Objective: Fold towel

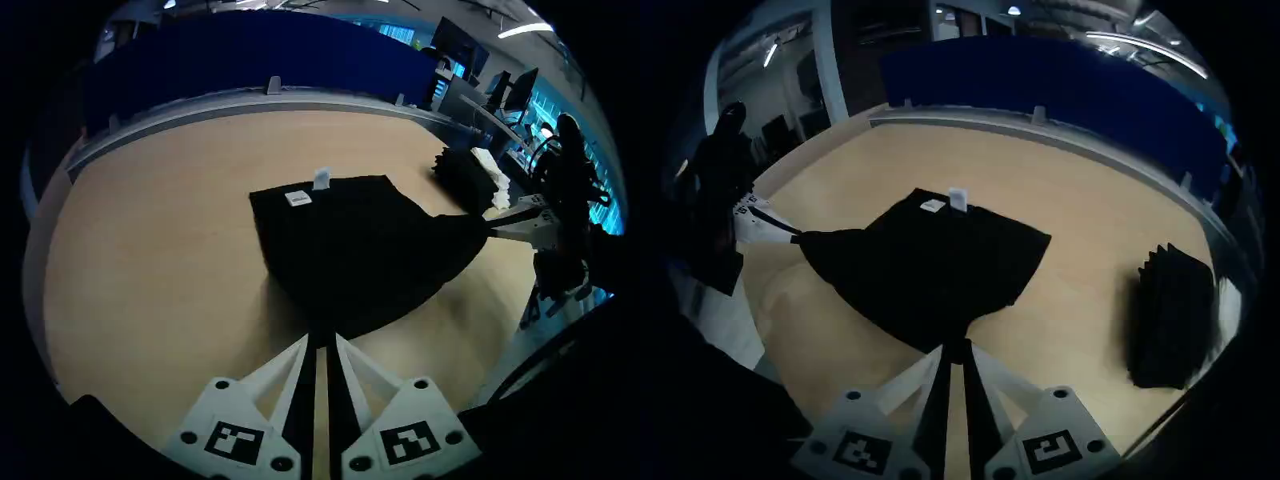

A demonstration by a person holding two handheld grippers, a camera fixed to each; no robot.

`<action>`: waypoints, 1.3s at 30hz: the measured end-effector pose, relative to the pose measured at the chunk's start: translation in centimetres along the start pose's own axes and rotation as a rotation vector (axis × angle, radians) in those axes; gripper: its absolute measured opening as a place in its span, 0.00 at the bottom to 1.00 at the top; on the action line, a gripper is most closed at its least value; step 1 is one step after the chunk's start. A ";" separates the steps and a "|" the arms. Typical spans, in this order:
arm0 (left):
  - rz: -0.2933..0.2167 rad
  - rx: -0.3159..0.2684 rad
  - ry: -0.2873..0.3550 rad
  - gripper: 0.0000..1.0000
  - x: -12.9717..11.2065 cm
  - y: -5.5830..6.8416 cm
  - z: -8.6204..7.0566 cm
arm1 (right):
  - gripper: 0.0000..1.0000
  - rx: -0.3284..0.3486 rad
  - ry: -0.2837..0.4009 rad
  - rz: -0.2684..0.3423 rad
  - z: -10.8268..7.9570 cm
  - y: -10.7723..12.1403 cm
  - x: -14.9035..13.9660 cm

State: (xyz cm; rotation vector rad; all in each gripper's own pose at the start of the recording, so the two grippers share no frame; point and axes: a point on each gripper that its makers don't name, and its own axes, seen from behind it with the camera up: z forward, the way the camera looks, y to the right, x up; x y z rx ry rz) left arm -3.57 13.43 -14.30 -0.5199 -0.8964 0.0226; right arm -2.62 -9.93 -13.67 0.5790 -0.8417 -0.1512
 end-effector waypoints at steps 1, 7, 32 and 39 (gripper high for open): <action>-0.002 -0.003 0.001 0.09 0.1 0.2 -0.4 | 0.10 0.001 0.001 0.003 -0.3 -0.1 0.1; -0.016 -0.014 0.009 0.08 0.4 0.8 -1.6 | 0.10 0.002 -0.002 0.013 -1.6 -0.3 0.3; -0.041 0.029 0.047 0.09 8.5 -4.3 6.7 | 0.10 -0.021 -0.078 0.083 6.3 6.6 4.4; -0.051 0.031 0.009 0.08 7.9 -5.4 9.6 | 0.10 -0.013 -0.107 0.140 8.6 7.9 4.2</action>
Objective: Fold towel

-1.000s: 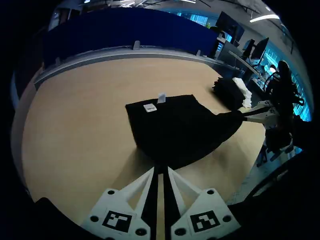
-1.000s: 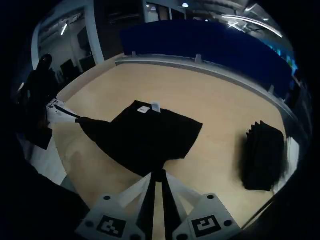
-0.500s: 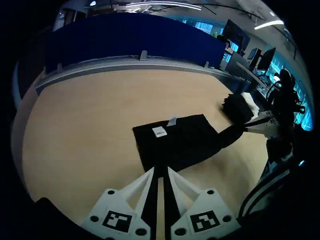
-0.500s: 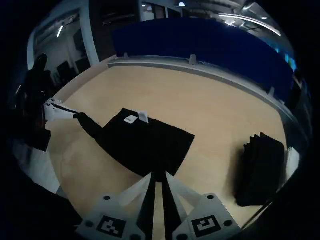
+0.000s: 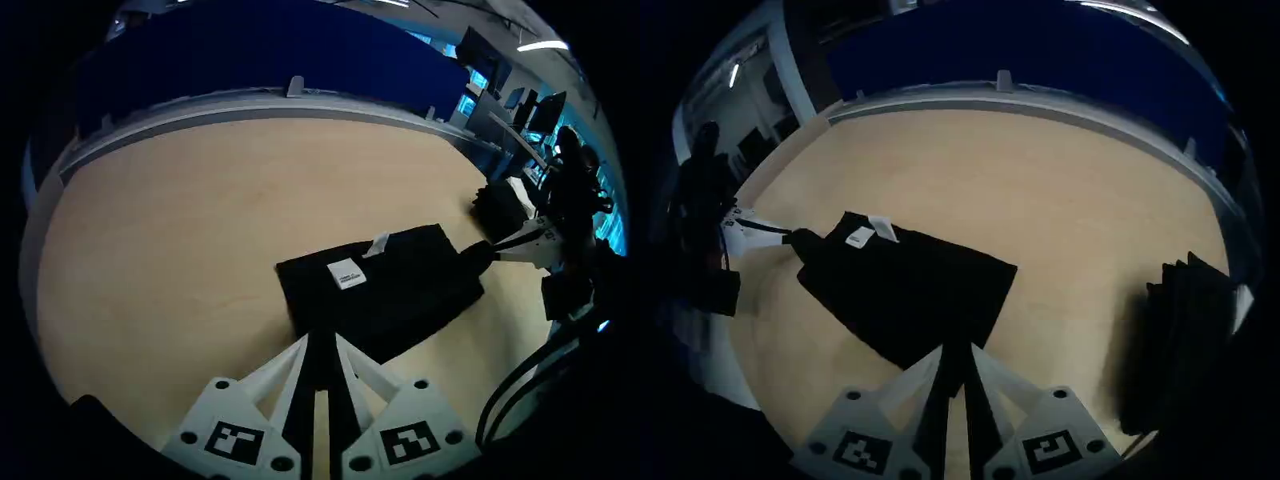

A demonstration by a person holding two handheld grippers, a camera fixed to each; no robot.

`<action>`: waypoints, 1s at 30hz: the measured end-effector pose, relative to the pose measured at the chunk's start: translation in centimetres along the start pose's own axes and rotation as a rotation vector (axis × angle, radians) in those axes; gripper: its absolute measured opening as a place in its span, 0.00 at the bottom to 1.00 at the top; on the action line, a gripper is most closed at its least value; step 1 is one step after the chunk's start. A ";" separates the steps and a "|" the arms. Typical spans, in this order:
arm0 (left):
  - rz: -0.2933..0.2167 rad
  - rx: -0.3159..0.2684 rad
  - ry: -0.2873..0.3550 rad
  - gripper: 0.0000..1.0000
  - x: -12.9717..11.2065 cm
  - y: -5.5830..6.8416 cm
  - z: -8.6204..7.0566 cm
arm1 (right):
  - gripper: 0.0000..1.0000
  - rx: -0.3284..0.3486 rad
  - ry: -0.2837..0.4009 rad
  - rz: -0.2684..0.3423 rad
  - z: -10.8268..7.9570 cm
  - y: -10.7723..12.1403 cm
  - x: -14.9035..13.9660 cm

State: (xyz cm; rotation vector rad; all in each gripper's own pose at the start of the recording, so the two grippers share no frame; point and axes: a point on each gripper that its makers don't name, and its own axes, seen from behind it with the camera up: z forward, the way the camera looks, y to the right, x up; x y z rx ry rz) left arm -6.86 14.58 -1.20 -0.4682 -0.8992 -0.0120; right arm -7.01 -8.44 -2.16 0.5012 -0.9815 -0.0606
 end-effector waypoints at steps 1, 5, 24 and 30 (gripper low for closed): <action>0.002 0.003 -0.003 0.08 0.0 -0.1 0.2 | 0.10 0.002 -0.001 0.005 0.2 0.1 0.1; 0.003 0.006 -0.012 0.08 0.0 -0.4 1.1 | 0.10 0.000 -0.010 0.014 1.0 0.6 0.4; 0.036 0.084 -0.001 0.18 1.4 -2.6 4.5 | 0.39 -0.098 0.001 0.025 4.1 3.1 1.5; 0.025 0.104 0.004 0.34 1.8 -3.5 4.9 | 0.64 -0.165 0.023 -0.012 4.6 4.5 1.9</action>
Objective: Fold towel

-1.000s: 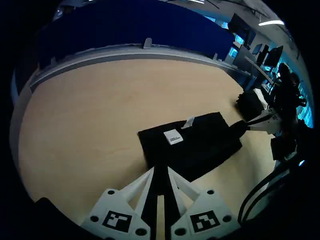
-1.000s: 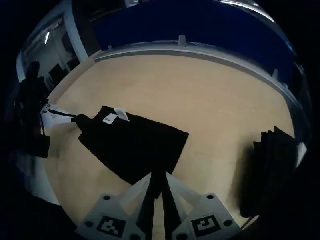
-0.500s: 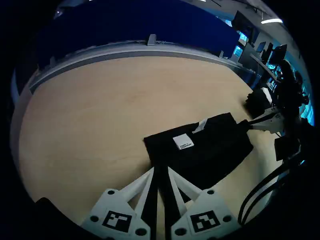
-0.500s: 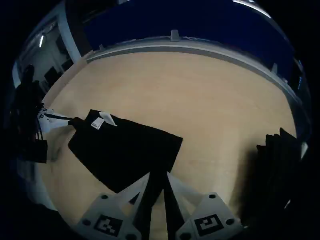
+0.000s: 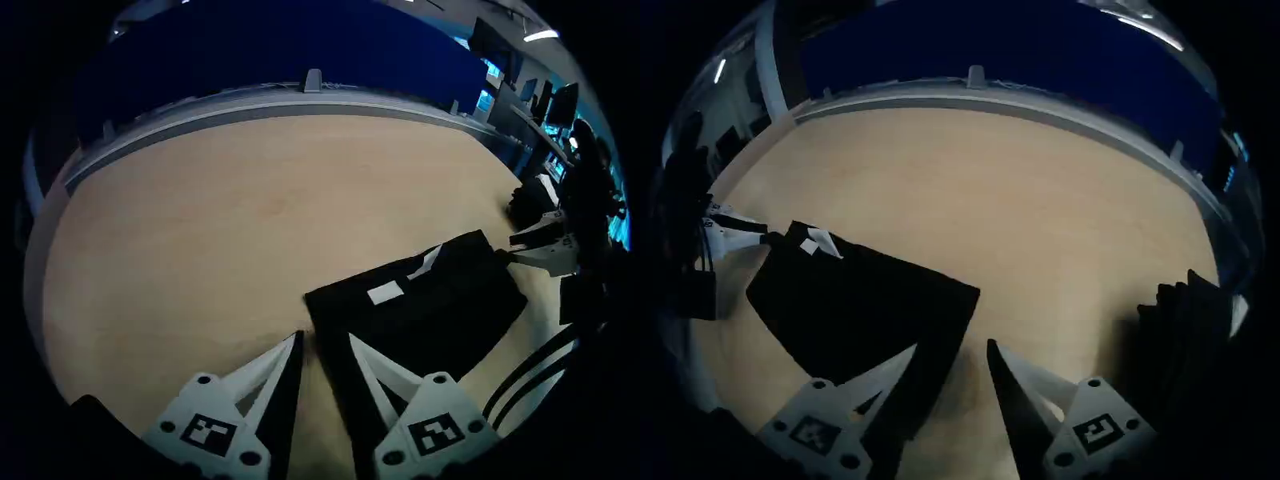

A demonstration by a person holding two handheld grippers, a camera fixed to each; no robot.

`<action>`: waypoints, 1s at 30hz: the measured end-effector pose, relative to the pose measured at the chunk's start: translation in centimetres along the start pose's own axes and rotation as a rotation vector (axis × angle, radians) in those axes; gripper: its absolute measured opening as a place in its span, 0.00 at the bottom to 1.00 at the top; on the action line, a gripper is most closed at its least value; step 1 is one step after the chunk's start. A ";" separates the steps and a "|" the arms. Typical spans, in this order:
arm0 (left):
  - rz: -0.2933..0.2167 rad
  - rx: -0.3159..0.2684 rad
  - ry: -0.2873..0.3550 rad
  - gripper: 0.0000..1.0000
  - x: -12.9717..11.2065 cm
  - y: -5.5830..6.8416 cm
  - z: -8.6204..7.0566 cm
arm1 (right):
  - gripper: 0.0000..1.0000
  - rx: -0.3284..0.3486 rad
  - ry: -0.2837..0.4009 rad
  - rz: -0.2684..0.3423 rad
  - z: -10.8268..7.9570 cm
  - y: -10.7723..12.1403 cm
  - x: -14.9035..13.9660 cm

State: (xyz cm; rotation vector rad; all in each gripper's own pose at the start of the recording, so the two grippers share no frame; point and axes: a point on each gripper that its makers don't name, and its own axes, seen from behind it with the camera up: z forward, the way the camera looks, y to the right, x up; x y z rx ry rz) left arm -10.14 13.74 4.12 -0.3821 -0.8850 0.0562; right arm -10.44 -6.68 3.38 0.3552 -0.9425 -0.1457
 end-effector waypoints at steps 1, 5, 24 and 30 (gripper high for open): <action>0.000 0.006 0.001 0.36 0.1 -0.2 0.1 | 0.67 -0.015 0.006 -0.007 0.1 0.3 0.1; 0.008 0.044 0.012 0.65 0.6 -1.2 0.5 | 0.81 -0.081 0.038 -0.035 0.7 1.4 1.1; 0.018 0.083 0.080 0.93 1.6 -2.3 -2.6 | 1.00 -0.134 0.136 -0.043 -1.4 2.2 3.0; 0.004 0.077 0.072 0.93 0.0 -1.8 -3.6 | 1.00 -0.120 0.113 -0.038 -2.4 1.5 0.8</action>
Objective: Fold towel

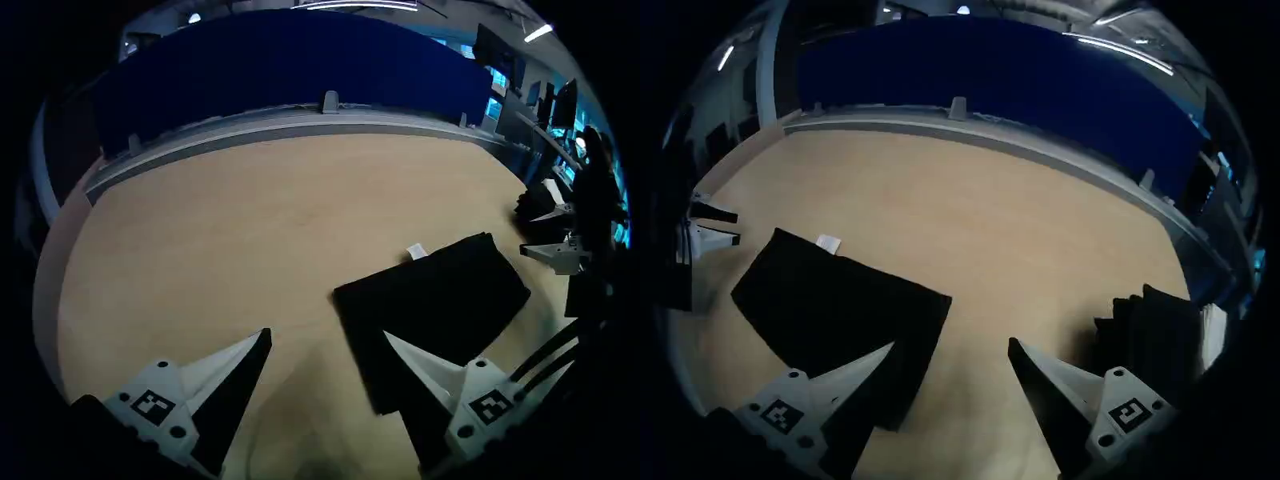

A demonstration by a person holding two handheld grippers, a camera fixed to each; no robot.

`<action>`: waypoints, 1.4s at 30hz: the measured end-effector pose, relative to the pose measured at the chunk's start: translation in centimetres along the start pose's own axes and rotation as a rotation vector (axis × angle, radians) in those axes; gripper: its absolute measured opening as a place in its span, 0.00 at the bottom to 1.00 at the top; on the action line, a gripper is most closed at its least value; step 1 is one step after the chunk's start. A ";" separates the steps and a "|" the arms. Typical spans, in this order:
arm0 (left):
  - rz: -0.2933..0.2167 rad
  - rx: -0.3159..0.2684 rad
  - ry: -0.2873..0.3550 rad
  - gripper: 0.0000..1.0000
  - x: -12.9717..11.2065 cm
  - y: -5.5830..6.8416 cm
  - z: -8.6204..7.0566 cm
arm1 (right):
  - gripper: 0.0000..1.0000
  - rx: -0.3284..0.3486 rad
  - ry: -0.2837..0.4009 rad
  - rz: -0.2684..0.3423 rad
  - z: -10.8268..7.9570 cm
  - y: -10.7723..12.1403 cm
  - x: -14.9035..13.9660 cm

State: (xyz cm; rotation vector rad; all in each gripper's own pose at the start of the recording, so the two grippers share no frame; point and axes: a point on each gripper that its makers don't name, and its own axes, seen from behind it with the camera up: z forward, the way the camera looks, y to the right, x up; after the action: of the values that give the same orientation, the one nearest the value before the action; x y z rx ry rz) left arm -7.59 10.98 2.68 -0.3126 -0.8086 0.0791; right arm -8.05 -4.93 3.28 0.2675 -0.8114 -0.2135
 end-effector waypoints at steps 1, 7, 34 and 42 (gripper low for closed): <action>-0.004 -0.002 -0.002 0.93 -0.3 0.1 -0.2 | 1.00 0.002 -0.003 0.001 -0.3 -0.1 -0.3; -0.030 -0.009 -0.008 0.93 -1.8 0.5 -1.5 | 1.00 0.010 -0.014 0.012 -2.0 -0.7 -2.3; -0.137 0.117 -0.001 0.93 -8.4 -0.9 -9.5 | 1.00 0.259 -0.079 -0.155 -3.8 -4.8 -6.6; -0.214 0.140 -0.040 0.93 -12.7 -0.2 -12.7 | 0.86 0.308 -0.121 -0.222 -3.2 -5.3 -8.4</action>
State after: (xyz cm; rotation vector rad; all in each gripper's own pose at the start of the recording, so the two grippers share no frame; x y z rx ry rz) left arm -7.16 5.30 -14.33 -0.0913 -0.8676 -0.0585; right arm -11.81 -7.03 -6.21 0.6417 -0.9345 -0.3154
